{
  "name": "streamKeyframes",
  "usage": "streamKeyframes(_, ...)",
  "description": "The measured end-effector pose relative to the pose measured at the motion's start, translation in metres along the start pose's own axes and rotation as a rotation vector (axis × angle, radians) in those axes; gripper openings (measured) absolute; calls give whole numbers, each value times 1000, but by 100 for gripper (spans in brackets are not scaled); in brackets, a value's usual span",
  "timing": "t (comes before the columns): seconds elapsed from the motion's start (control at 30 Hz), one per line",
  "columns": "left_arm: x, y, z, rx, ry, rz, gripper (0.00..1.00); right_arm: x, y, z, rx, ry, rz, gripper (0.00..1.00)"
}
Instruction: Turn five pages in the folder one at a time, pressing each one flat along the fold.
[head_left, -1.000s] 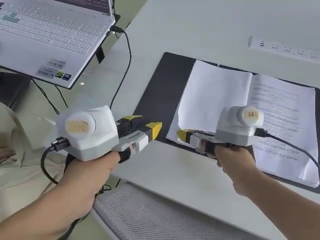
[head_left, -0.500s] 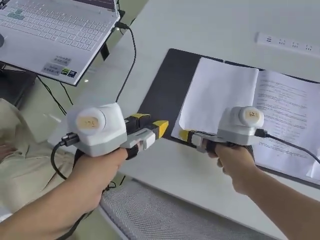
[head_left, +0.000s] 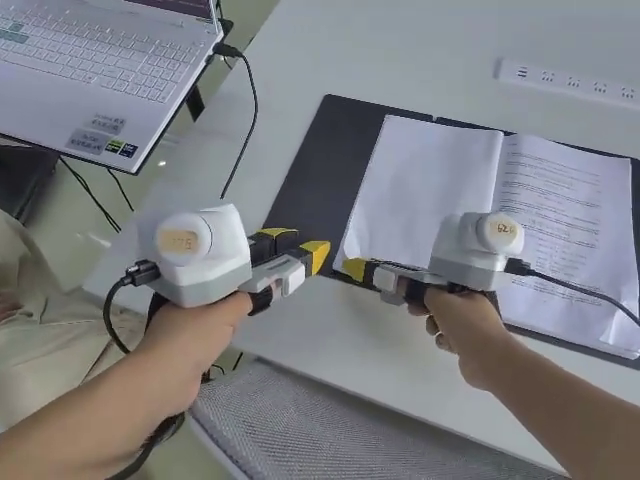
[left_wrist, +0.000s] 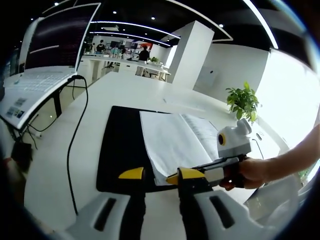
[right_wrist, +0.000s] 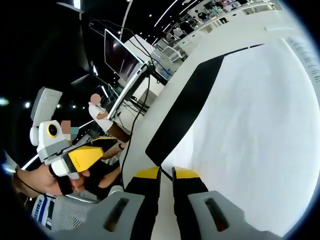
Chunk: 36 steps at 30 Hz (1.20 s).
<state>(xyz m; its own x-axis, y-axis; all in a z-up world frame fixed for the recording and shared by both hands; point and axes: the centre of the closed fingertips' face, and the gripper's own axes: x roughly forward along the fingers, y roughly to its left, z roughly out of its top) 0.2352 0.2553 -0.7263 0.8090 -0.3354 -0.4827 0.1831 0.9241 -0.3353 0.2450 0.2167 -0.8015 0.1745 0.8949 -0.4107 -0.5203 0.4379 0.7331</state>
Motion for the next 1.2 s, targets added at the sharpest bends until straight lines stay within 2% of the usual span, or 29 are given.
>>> streamKeyframes(0.03, 2, 0, 0, 2, 0, -2, 24, -2, 0, -1, 2, 1, -3, 9)
streamKeyframes(0.07, 5, 0, -1, 5, 5, -7, 23, -5, 5, 1, -2, -20, 23, 9)
streamKeyframes(0.1, 7, 0, -2, 6, 11, -12, 22, -7, 7, 1, 5, -22, 27, 9)
streamKeyframes(0.17, 14, -1, -5, 14, 21, -25, 19, -15, 5, 0, -1, -21, 16, 9)
streamKeyframes(0.23, 23, -2, -8, 26, 34, -41, 16, -26, 4, 3, 4, -44, 21, 8)
streamKeyframes(0.3, 32, -5, -12, 42, 45, -63, 12, -38, -2, 5, 5, -62, 5, 7)
streamKeyframes(0.47, 54, -13, -22, 57, 73, -106, 6, -67, -21, 19, 40, -147, -36, 7)
streamKeyframes(0.67, 74, -17, -39, 91, 111, -122, 7, -89, -34, 45, 56, -227, -66, 12)
streamKeyframes(0.77, 79, -15, -50, 131, 148, -112, 4, -94, -44, 57, 44, -251, -82, 9)
streamKeyframes(0.9, 82, -13, -57, 166, 164, -98, 0, -99, -57, 71, 55, -282, -105, 8)
streamKeyframes(1.07, 83, -12, -57, 154, 150, -84, 0, -97, -70, 79, 106, -288, -102, 7)
streamKeyframes(1.1, 83, -12, -57, 153, 148, -83, 0, -96, -76, 79, 140, -278, -113, 6)
streamKeyframes(1.2, 83, -11, -57, 147, 147, -77, 0, -96, -85, 81, 173, -285, -124, 2)
